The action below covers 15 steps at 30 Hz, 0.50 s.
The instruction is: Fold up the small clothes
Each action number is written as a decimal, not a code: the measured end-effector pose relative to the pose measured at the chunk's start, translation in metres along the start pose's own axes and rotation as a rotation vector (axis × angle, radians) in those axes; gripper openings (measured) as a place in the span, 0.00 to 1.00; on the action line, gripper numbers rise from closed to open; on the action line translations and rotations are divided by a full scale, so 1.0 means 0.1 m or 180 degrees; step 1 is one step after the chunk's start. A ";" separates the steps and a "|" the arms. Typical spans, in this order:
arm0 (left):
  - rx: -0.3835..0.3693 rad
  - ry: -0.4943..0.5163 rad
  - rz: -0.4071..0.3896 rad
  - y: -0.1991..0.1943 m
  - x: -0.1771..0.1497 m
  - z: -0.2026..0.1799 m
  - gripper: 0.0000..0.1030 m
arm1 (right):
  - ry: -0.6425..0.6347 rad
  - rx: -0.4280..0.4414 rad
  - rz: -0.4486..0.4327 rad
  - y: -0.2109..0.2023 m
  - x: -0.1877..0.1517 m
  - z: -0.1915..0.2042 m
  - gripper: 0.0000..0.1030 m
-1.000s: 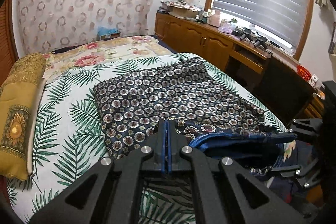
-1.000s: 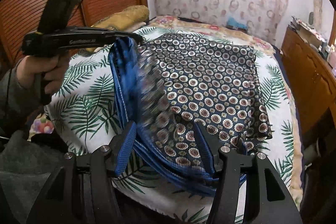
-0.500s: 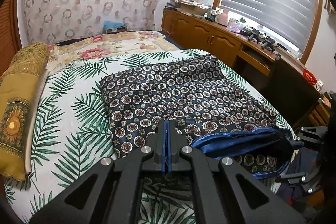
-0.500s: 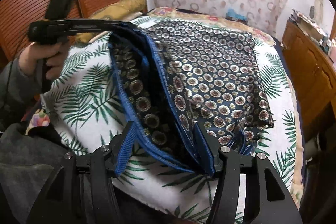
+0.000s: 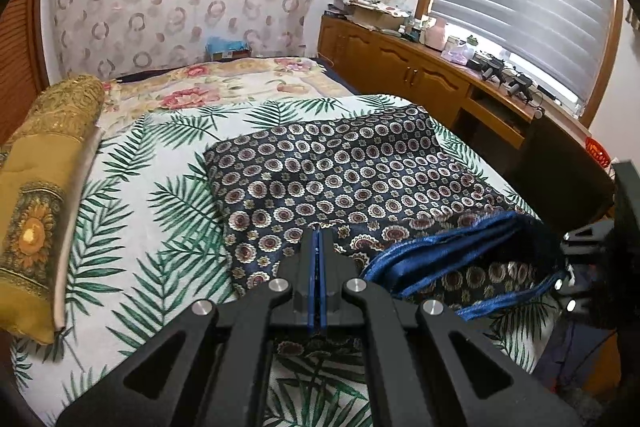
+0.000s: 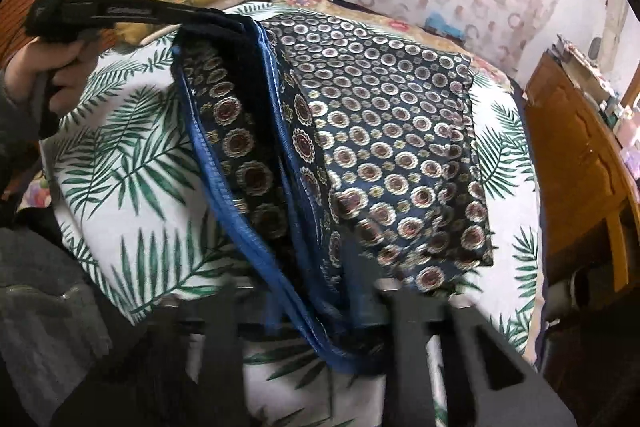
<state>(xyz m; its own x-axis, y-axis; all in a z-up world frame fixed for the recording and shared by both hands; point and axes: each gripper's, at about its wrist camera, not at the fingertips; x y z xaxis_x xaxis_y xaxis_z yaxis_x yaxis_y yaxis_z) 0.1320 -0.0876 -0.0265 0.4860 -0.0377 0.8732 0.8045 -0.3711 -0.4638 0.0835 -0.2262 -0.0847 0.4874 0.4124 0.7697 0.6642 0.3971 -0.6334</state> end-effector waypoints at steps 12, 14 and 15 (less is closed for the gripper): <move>0.0227 -0.0037 -0.0161 -0.07 0.21 0.27 0.00 | -0.0079 -0.0159 -0.0567 0.06 0.80 -0.38 0.02; 0.0217 -0.0101 -0.0182 -0.05 0.26 0.36 0.02 | -0.0103 -0.0169 -0.0617 0.18 0.96 -0.45 0.02; 0.0215 -0.0120 -0.0187 -0.05 0.27 0.39 0.03 | -0.0114 -0.0175 -0.0626 0.22 1.00 -0.48 0.02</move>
<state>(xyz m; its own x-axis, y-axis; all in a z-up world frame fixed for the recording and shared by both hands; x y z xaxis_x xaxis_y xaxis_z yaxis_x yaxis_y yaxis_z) 0.1548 -0.0501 -0.0064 0.4487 0.0178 0.8935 0.8526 -0.3081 -0.4220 0.1745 -0.2152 -0.0178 0.3255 0.3606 0.8741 0.7750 0.4278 -0.4651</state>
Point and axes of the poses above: each gripper's, at about its wrist camera, not at the fingertips, and y roughly the way its jaws point, z to its left, x to its top, and after that the axes turned 14 degrees about -z, right-handed
